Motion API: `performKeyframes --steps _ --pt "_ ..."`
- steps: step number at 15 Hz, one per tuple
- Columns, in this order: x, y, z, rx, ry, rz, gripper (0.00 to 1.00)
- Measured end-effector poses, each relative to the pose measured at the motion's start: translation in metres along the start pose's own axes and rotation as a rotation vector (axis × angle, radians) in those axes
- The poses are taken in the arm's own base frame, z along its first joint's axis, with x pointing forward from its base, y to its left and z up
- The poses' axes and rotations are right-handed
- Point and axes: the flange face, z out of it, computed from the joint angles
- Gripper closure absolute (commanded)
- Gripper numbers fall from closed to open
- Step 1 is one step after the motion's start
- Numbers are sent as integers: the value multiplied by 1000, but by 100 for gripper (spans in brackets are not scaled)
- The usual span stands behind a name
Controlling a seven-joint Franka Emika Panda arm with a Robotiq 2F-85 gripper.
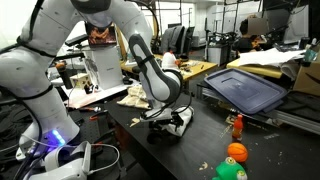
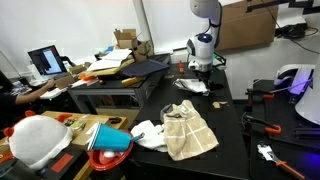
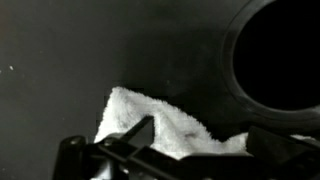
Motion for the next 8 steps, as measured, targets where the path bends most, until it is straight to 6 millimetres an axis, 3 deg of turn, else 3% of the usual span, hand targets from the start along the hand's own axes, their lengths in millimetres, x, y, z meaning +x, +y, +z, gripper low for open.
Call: performKeyframes --steps 4,5,6,8 --pt "-3 1 0 -1 -3 103 0" --pt "-3 2 0 -2 -4 125 25" --pt "-3 2 0 -4 -5 147 28" --pt "-4 6 0 -14 -5 191 43"
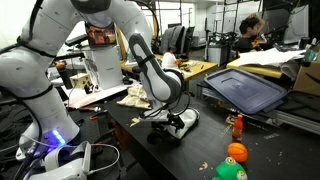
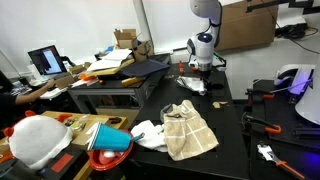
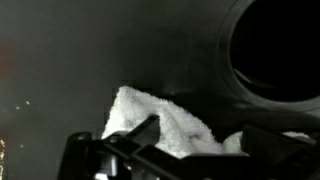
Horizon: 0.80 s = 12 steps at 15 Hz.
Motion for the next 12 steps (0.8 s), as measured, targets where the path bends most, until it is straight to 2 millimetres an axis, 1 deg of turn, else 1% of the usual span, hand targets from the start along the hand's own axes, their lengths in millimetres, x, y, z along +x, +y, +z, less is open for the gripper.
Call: performKeyframes --steps 2,5,7,8,12 --pt "0 6 0 -14 -2 41 56" --pt "1 14 -5 -40 -6 81 80" --pt "1 19 -7 -54 -5 100 94" --pt "1 22 -7 -60 -5 105 99" --pt "0 29 -9 -85 -7 132 99"
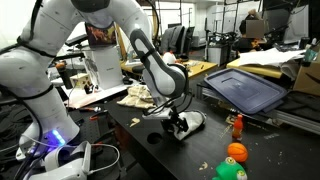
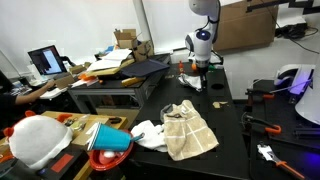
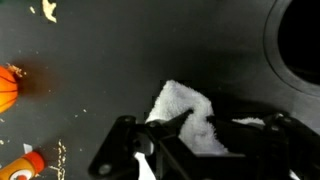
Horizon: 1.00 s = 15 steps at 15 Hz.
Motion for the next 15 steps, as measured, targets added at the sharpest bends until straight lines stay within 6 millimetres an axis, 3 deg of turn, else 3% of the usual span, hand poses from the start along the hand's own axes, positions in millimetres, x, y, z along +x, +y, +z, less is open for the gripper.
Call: performKeyframes --steps 10,11,13,15 --pt "-4 8 1 -38 -24 163 100" --pt "-4 8 2 -39 -24 178 75" --pt "-4 8 2 -39 -25 204 68" --pt "-4 8 2 -41 -25 223 53"
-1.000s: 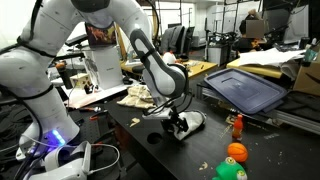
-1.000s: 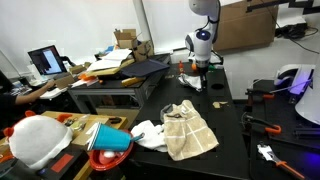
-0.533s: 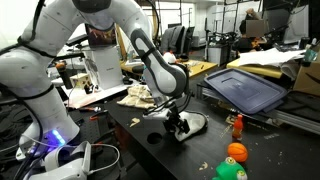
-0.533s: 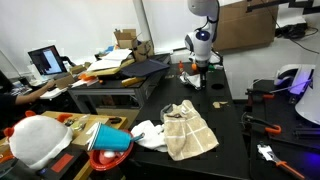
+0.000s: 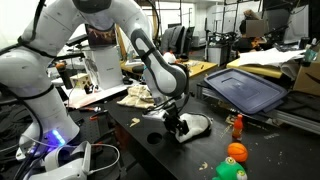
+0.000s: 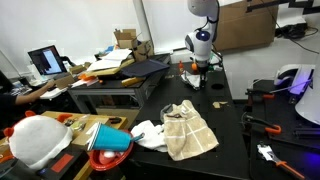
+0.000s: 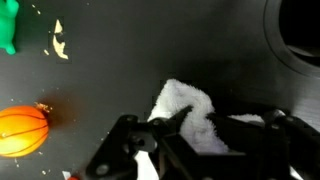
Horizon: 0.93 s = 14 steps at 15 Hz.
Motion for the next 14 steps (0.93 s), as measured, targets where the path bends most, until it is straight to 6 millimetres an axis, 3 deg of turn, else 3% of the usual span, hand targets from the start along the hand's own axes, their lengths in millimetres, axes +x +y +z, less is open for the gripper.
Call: performKeyframes --steps 7,14 --pt "5 0 -3 -8 7 20 2" --pt "11 4 -11 -45 10 -4 0"
